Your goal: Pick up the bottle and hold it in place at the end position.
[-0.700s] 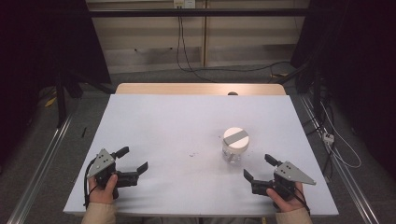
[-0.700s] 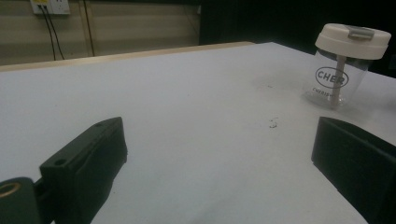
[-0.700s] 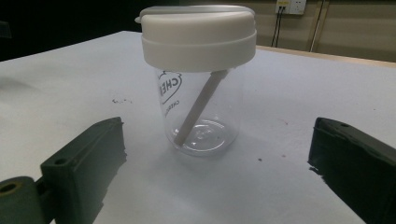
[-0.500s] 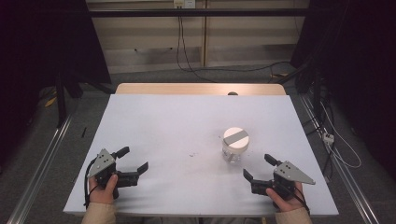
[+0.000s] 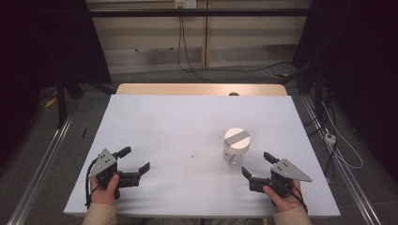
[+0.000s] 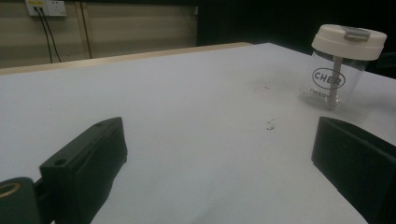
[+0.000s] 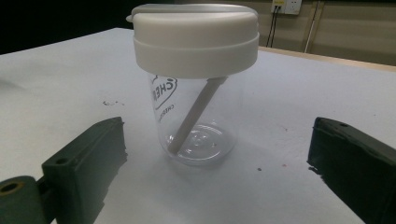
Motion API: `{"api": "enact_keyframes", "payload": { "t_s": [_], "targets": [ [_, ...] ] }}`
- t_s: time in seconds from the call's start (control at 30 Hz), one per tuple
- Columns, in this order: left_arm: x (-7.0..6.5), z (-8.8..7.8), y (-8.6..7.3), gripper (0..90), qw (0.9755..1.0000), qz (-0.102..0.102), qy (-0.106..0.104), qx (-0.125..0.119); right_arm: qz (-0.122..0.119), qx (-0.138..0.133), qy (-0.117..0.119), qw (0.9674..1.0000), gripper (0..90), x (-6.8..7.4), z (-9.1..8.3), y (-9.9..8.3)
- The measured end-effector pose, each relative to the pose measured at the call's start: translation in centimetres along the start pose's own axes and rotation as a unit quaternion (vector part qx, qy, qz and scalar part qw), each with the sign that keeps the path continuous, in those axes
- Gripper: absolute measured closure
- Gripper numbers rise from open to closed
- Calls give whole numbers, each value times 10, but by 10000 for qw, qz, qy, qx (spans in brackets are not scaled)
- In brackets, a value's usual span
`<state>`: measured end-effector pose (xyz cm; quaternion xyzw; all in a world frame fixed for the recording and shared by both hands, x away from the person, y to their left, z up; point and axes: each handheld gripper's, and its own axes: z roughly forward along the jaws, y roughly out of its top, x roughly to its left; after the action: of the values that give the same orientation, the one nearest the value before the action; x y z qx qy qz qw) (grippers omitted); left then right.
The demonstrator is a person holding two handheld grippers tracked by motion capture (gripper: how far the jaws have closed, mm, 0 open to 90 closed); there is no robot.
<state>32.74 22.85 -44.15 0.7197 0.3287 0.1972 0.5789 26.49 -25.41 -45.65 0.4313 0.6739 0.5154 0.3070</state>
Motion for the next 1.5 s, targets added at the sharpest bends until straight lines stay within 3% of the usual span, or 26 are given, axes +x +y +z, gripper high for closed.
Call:
{"api": "enact_keyframes", "payload": {
  "t_s": [0.77,1.5],
  "targets": [
    [-2,2,-1,30,9999,55,-54,64,-47,77,-85,9999,39,12,36,9],
    [-2,3,-1,30,9999,55,-72,86,233,94,-291,9993,44,14,61,15]
  ]
}}
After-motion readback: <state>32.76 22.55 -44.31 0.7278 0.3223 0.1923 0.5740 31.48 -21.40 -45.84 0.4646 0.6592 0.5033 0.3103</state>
